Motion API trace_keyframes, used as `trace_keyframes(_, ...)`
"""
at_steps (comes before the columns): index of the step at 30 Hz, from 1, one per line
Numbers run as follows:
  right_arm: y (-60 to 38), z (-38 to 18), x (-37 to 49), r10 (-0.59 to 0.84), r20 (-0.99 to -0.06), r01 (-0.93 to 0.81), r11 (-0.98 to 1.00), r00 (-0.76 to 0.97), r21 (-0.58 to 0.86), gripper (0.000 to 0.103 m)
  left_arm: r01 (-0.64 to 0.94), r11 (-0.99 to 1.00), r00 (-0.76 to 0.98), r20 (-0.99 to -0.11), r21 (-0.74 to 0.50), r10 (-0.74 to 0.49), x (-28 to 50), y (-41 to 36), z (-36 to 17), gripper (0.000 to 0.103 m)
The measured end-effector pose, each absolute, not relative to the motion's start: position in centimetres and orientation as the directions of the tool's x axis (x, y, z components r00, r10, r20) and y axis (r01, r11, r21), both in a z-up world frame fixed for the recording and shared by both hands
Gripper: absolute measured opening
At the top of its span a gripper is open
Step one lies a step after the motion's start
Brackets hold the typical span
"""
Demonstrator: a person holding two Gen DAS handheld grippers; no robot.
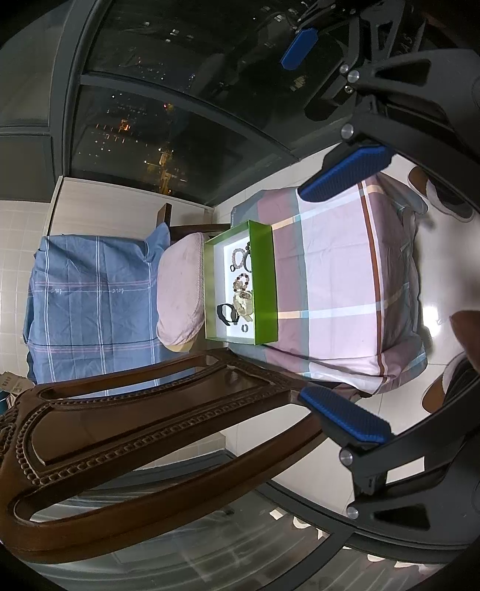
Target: Organize jewelry
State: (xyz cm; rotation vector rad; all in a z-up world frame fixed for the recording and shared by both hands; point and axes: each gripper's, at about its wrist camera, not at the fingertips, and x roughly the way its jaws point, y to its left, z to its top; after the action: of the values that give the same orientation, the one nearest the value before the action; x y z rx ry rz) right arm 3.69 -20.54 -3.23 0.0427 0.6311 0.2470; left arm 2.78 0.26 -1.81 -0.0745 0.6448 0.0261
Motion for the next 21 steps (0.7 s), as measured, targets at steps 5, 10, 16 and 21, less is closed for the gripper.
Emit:
trace_keyframes(5, -20.44, -3.1, 3.49, 0.241, -0.577, -0.215, 0.97, 0.78, 0.115, 0.1, -0.043, 0.997, 0.8, -0.6, -0.058, 0.0, 2.68, 0.21, -1.78, 0.099)
trace_keyframes(10, -20.51, -3.09, 3.53, 0.241, -0.578, -0.215, 0.97, 0.78, 0.115, 0.1, -0.042, 0.998, 0.799, -0.601, -0.055, 0.001, 2.7, 0.04, -1.68, 0.099)
trace_keyframes(16, -20.53, -3.11, 3.52, 0.243, -0.579, -0.215, 0.969, 0.778, 0.117, 0.1, -0.042, 0.998, 0.798, -0.602, -0.054, 0.001, 2.76, 0.0, -1.69, 0.099)
trace_keyframes(21, -20.55, -3.07, 3.53, 0.244, -0.58, -0.216, 0.969, 0.778, 0.119, 0.1, -0.042, 0.998, 0.798, -0.603, -0.055, 0.001, 2.75, 0.03, -1.63, 0.099)
